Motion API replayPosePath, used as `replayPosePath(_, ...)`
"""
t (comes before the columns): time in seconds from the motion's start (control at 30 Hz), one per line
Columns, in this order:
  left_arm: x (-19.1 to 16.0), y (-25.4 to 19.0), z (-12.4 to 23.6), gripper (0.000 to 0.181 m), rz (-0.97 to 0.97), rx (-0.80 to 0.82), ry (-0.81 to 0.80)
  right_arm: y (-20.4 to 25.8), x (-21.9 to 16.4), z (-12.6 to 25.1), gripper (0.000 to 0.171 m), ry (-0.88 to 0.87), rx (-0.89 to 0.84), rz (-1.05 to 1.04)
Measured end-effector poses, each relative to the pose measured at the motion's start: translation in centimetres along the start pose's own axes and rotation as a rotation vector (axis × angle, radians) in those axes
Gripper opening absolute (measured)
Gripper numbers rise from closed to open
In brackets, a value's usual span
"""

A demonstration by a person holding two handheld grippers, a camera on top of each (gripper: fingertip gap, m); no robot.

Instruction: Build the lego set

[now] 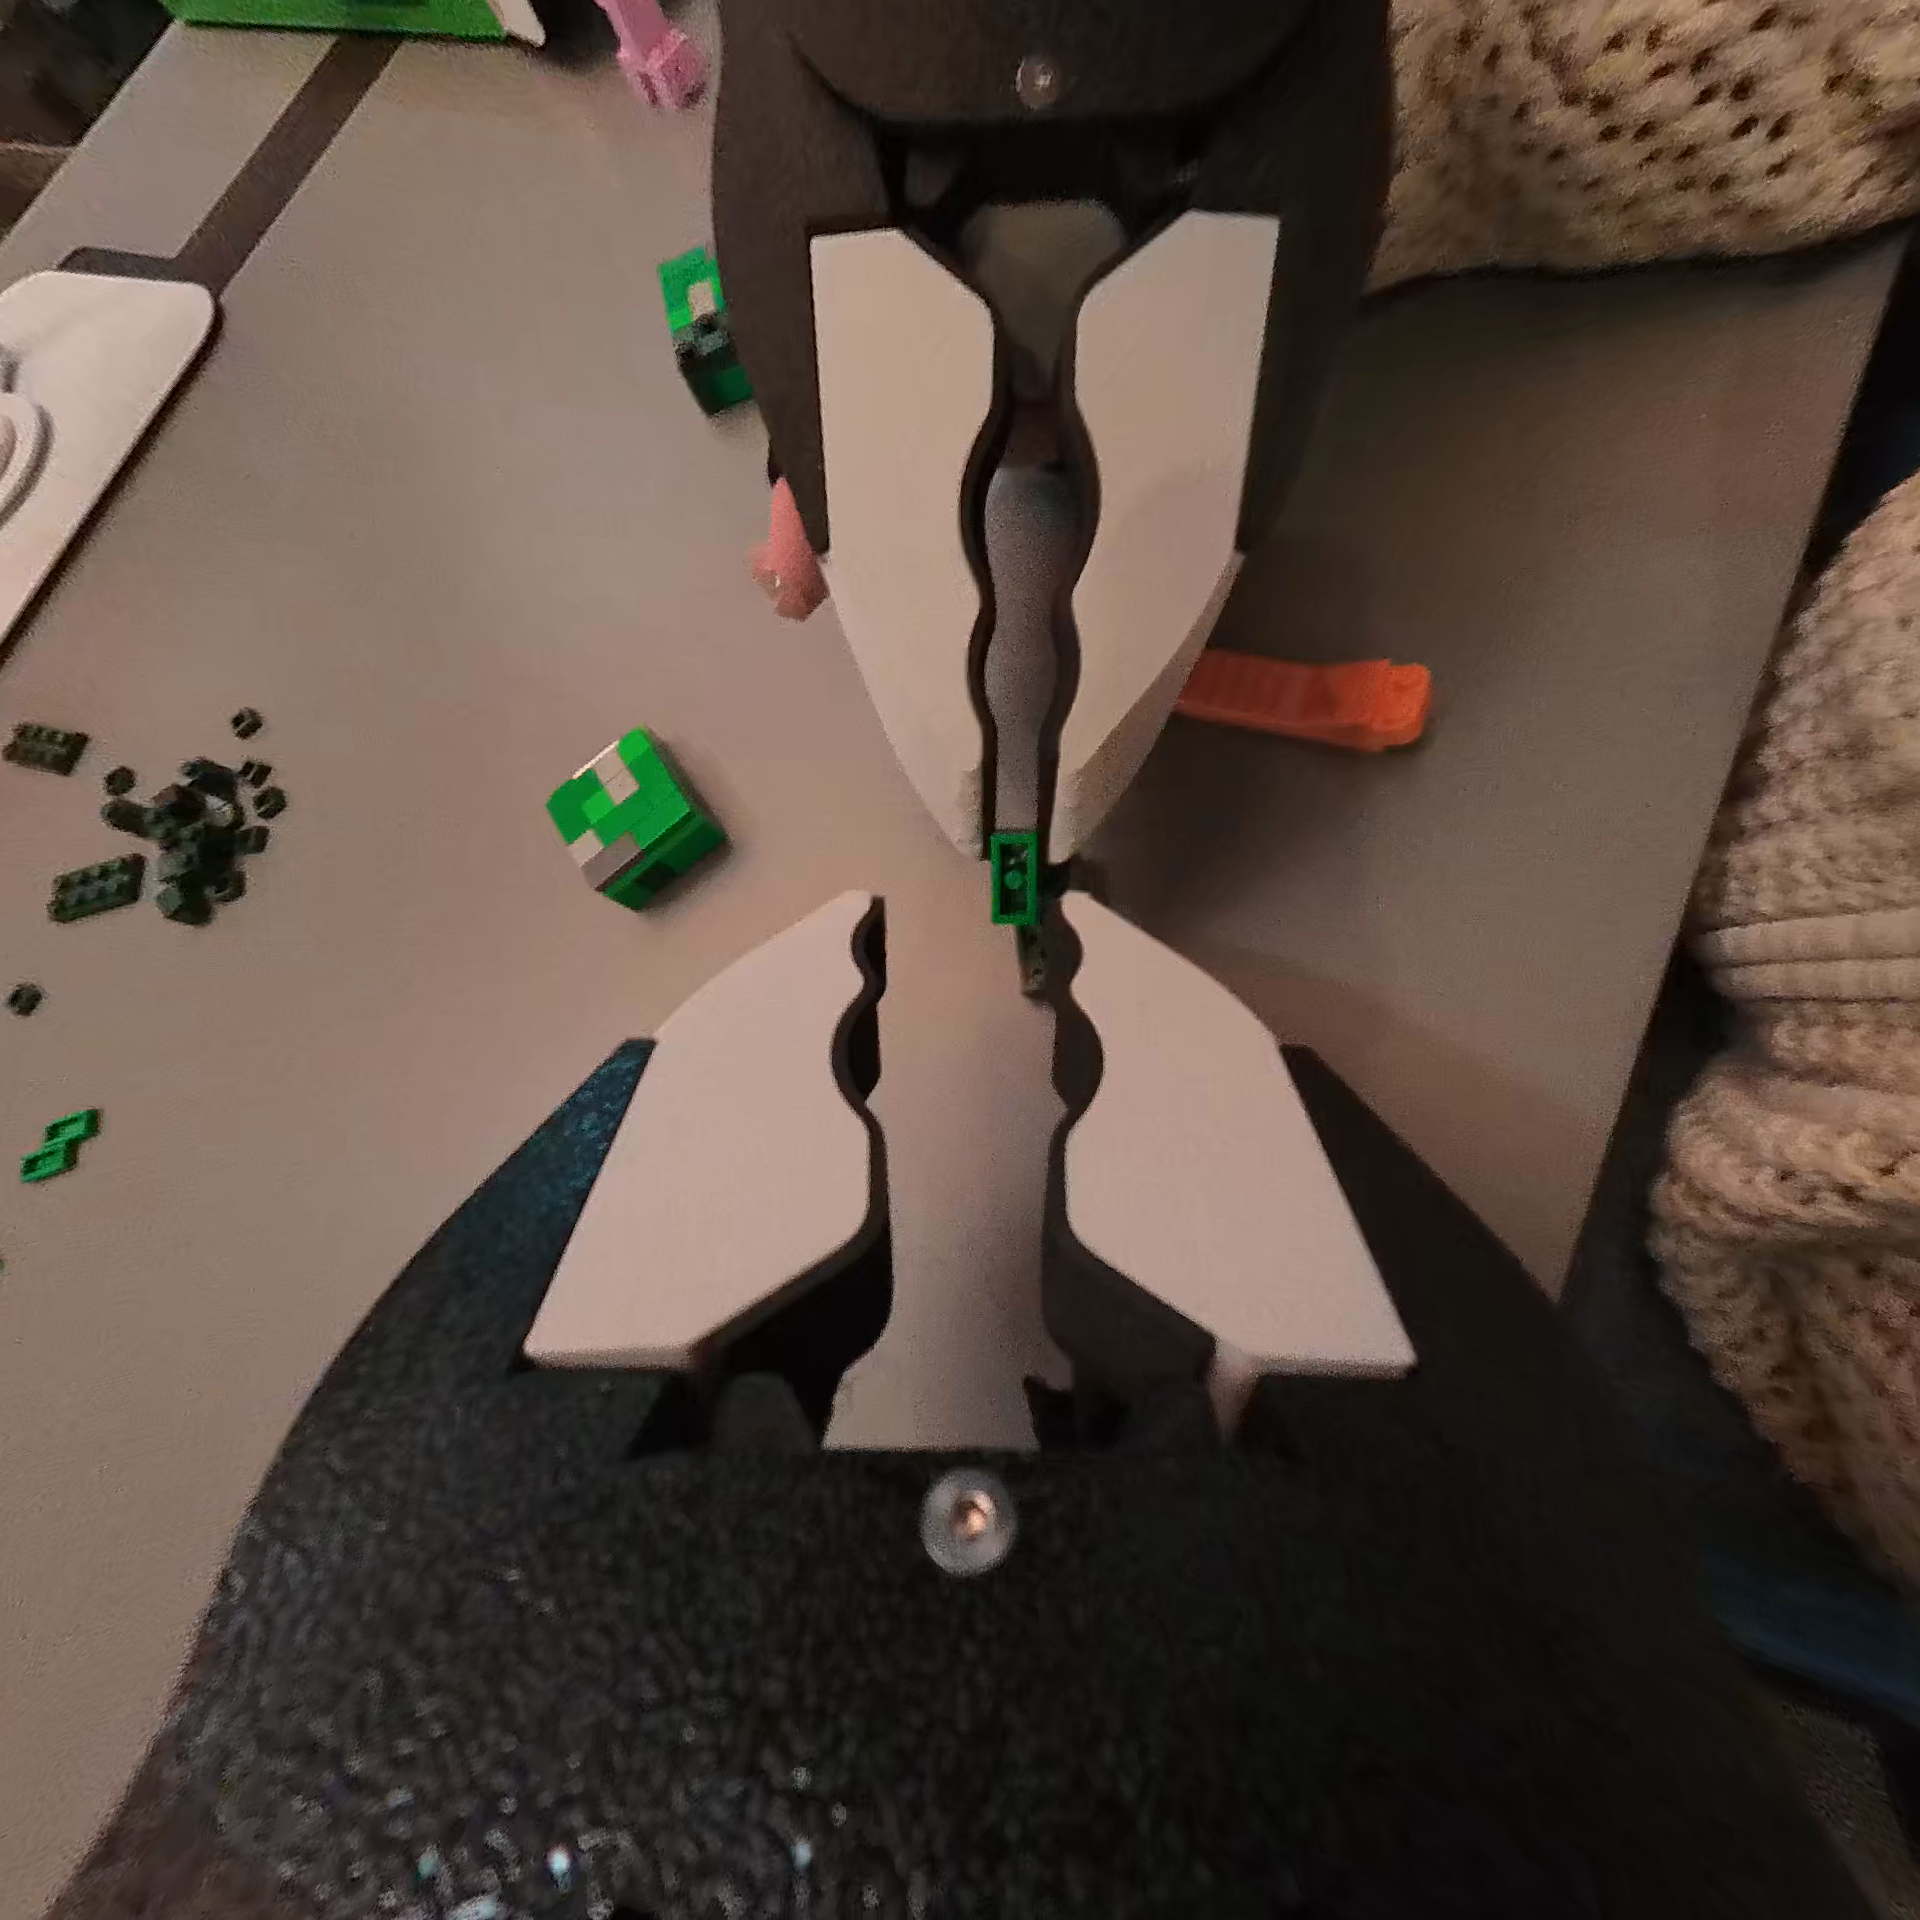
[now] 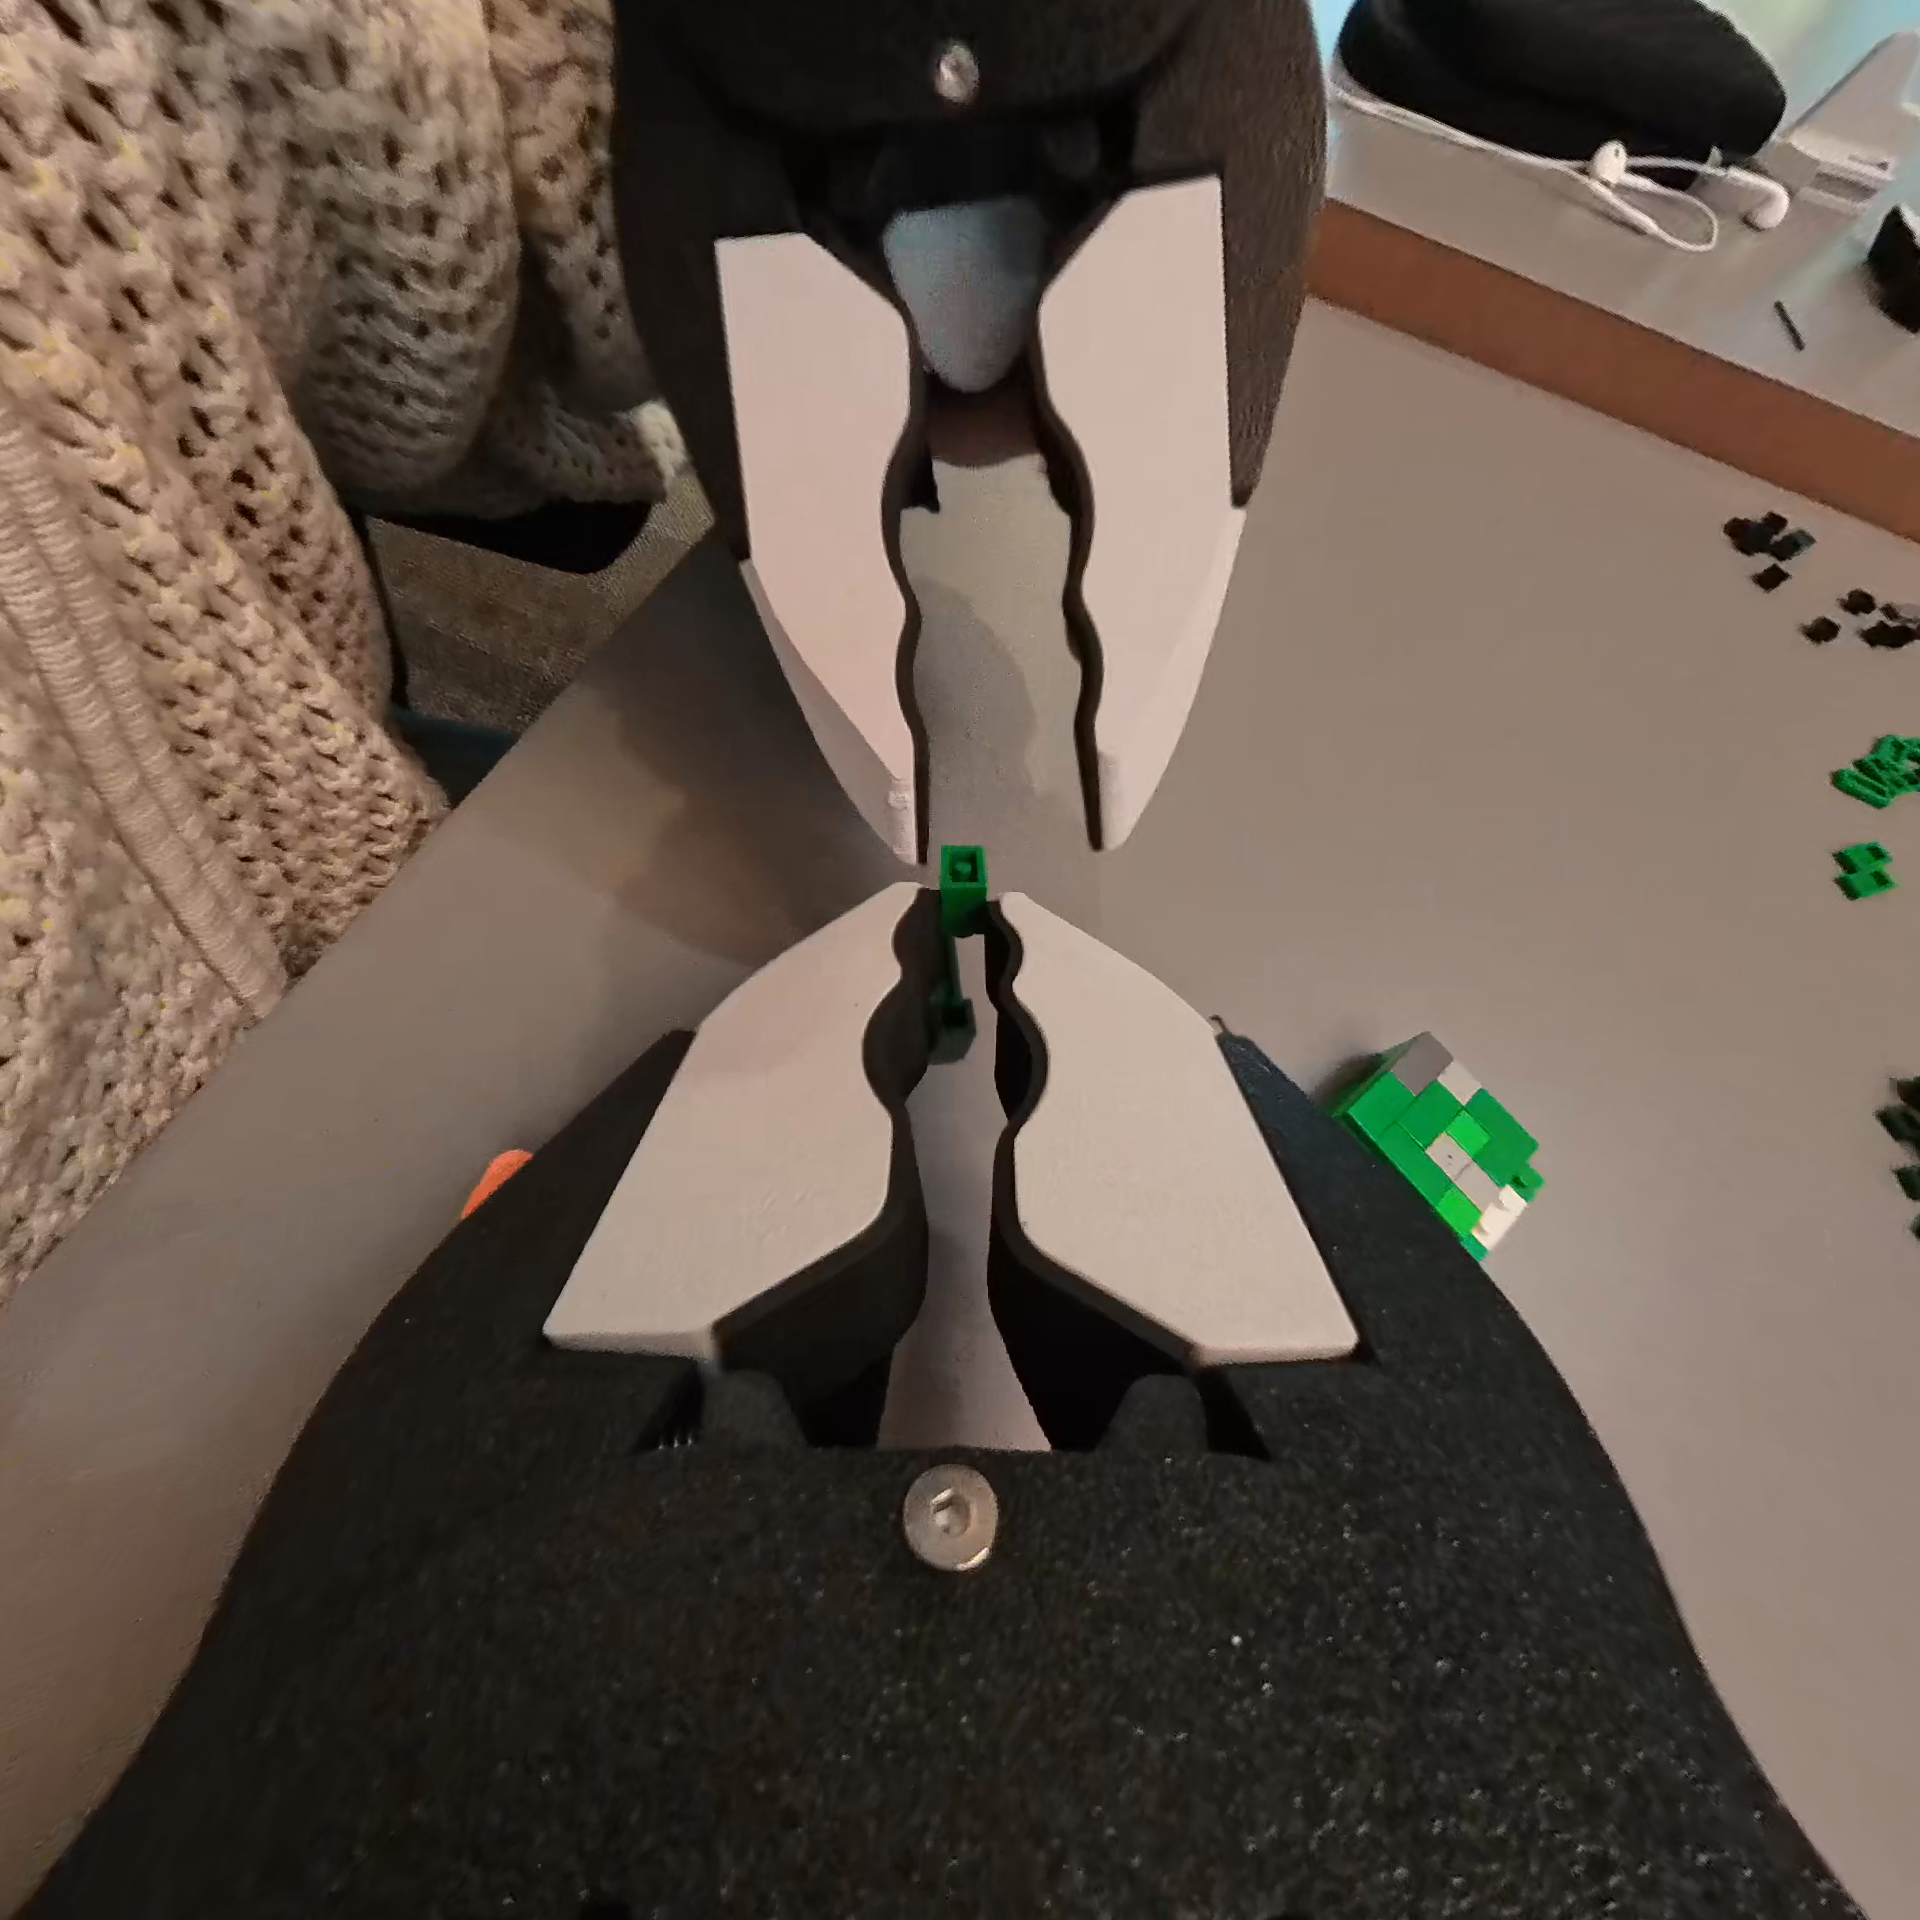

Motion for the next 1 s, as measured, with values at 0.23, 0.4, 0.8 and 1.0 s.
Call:
replayPosePath(0.23, 0.8, -0.7, -0.2, 0.009, 0.010, -0.053, -0.093, -0.1, 0.4, 0.2, 0.007, -0.076, 0.011, -0.009)
replayPosePath(0.4, 0.7, -0.7, -0.3, 0.008, 0.029, -0.068, -0.071, -0.2, 0.3, 0.2, 0.008, -0.080, 0.008, -0.023)
replayPosePath(0.8, -1.4, -0.5, -1.6, 0.008, 0.086, -0.102, 0.205, 0.3, -2.9, -1.3, 0.024, 0.191, 0.046, 0.039)
replayPosePath(1.0, -1.4, -0.6, -2.0, 0.008, 0.098, -0.115, 0.252, 0.5, -3.0, -1.7, 0.021, 0.227, 0.037, 0.060)
Point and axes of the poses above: each gripper's, where its closed fingertips meet, z back along the fingers, x out of its top, y = z × x across the jaws, the point moved 2 cm from there along z, back along the fingers, and after that the axes turned 13 degrees about -x, right-handed, at the moved point
